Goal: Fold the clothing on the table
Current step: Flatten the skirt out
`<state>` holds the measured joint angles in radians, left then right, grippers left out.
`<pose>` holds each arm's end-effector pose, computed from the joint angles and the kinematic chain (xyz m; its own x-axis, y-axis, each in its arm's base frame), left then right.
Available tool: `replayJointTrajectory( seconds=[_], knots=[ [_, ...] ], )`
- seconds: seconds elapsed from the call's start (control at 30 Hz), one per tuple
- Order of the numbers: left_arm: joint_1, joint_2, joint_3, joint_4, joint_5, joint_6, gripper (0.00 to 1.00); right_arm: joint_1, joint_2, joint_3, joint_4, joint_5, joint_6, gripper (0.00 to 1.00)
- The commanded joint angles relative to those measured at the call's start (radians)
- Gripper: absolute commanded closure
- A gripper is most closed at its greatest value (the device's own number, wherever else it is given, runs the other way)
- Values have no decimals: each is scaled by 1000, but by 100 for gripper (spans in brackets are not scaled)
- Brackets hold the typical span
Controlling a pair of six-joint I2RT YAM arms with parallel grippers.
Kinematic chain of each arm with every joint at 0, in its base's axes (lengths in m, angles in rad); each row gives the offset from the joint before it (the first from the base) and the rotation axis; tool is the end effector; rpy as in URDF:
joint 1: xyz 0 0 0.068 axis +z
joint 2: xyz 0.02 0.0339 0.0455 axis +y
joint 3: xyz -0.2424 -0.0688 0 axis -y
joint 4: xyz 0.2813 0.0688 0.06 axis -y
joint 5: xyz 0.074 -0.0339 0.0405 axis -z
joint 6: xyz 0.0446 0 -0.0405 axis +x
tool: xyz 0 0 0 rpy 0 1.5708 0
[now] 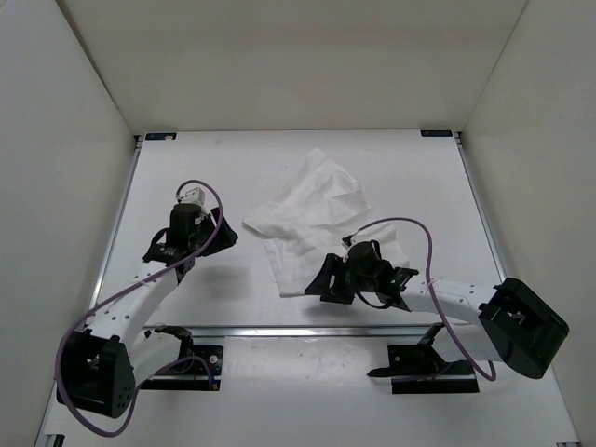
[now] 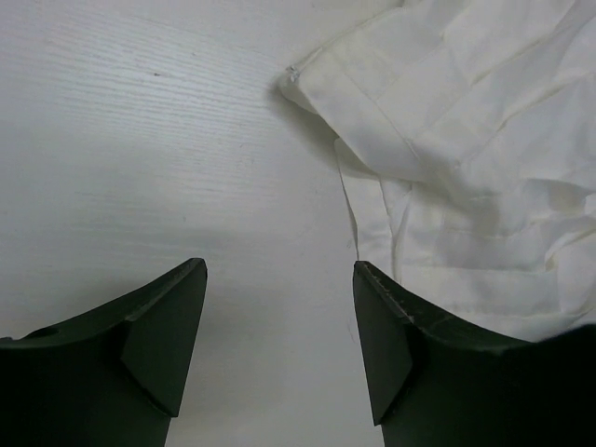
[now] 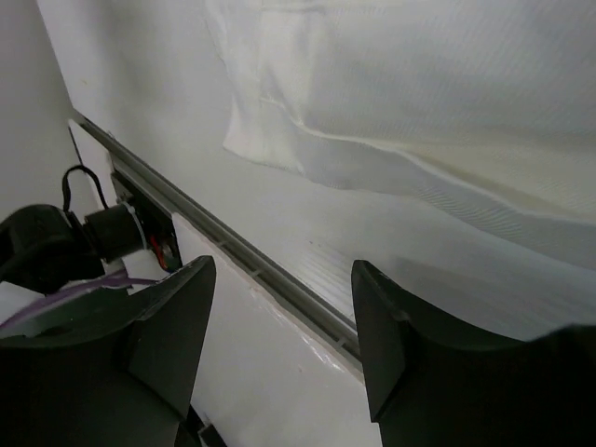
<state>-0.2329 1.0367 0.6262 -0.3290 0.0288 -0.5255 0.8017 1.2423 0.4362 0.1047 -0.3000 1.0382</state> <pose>0.2586 -0.0627 0.1850 -0.6934 -0.3509 -0.6294 -0.1115 0.9151 -0.3874 0.1776 0.2024 0.1062 -0.9545 0.1972 -0.2236 -0.0417 0.6544 0.7550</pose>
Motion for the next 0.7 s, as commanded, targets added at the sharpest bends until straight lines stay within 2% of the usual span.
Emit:
replayJointTrajectory(
  seconds=[0.0,0.07,0.13,0.4,0.53,0.67],
  knots=[
    [4,38,18,106,-21,-28,25,-33,6,-76,179,16,171,43],
    [-5,83,39,107,-27,-25,16,-33,-13,-92,171,57,194,43],
    [3,152,79,97,-67,-28,12,-36,-20,-100,174,88,206,43],
    [9,468,185,220,14,-119,21,-56,9,-142,253,84,247,45],
    [7,575,217,303,74,-195,23,-101,14,-185,283,73,252,46],
    [-5,654,233,366,56,-254,26,-137,25,-203,290,56,230,46]
  ],
)
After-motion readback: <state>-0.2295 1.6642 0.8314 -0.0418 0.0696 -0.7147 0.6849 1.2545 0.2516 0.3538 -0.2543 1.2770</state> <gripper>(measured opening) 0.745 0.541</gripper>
